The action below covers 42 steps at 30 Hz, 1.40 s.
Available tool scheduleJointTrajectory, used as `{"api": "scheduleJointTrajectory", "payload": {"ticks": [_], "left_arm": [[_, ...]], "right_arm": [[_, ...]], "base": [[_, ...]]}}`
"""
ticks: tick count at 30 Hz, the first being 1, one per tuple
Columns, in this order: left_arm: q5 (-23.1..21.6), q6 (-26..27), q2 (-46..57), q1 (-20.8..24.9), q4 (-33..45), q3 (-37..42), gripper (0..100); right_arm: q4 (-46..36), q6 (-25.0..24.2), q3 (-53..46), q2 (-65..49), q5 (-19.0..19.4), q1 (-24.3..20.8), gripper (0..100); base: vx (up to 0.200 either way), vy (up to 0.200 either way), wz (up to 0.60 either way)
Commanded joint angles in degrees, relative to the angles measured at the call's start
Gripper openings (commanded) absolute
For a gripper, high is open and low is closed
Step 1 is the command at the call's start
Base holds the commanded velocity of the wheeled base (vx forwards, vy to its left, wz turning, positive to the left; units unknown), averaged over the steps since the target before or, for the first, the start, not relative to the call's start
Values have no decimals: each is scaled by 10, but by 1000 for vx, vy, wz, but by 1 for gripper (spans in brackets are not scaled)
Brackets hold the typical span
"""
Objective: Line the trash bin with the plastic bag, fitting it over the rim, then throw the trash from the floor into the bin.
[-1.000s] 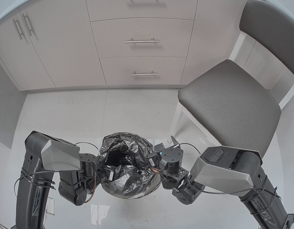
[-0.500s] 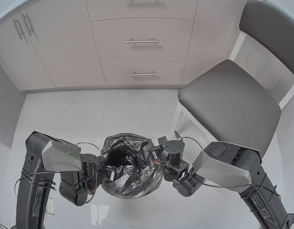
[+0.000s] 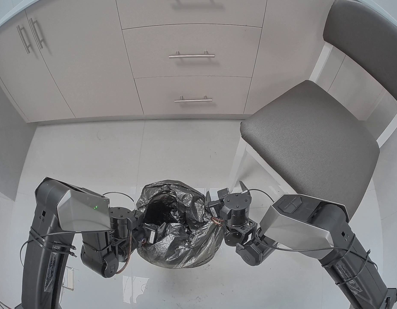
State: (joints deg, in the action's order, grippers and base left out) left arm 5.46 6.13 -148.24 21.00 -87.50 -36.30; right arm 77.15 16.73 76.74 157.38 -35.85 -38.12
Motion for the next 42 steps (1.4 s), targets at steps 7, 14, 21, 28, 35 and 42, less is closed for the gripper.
{"api": "scheduleJointTrajectory", "payload": {"ticks": [7,14,21,28,35,42], "left_arm": [[1,-11,2,0,0,1,100],[1,-18,2,-1,0,1,100],[0,-18,3,-2,0,3,100],[0,-18,3,-1,0,3,100],[0,-19,3,-2,0,1,100],[0,-19,1,-3,0,1,100]], "right_arm": [[5,1,-21,-51,0,-6,100],[6,0,-80,-107,3,-47,100],[15,0,-106,-106,3,-71,100],[34,0,-120,-84,3,-78,100],[34,0,-118,-66,3,-73,100],[34,-1,-119,-62,3,-78,100]], "base": [[0,0,0],[0,0,0],[0,0,0],[0,0,0],[0,0,0],[0,0,0]]}}
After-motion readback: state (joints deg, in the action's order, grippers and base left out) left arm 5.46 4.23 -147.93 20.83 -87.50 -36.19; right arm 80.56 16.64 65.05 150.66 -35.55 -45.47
